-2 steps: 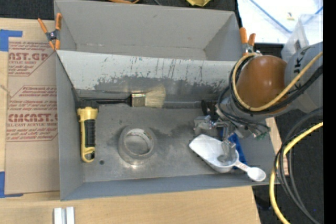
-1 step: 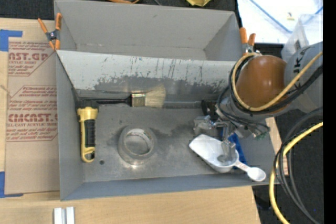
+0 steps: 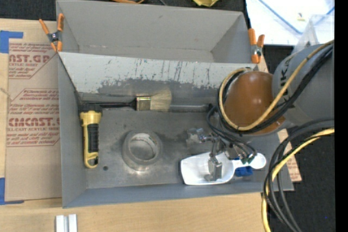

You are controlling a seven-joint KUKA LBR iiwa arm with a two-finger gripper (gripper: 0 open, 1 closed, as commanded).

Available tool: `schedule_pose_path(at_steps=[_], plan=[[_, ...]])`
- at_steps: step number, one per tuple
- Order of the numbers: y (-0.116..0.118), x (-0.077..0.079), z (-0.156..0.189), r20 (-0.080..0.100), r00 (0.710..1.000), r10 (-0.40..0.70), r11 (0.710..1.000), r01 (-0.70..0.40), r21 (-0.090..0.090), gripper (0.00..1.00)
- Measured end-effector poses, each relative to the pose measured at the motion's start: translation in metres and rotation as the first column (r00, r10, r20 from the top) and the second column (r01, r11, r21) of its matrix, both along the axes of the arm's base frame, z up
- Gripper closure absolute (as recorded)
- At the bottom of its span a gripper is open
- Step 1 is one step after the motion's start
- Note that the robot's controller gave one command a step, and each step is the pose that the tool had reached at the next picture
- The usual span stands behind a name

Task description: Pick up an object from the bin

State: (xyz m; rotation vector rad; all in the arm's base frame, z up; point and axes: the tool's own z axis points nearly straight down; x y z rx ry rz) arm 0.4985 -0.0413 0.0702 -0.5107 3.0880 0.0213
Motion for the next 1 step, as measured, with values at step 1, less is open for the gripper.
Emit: schedule_pose_path(at_steps=[1], plan=[[-0.0180,0.0091,-0.0002,0.002,0.999,0.037,0.999,-0.037,-0.004,0.00]])
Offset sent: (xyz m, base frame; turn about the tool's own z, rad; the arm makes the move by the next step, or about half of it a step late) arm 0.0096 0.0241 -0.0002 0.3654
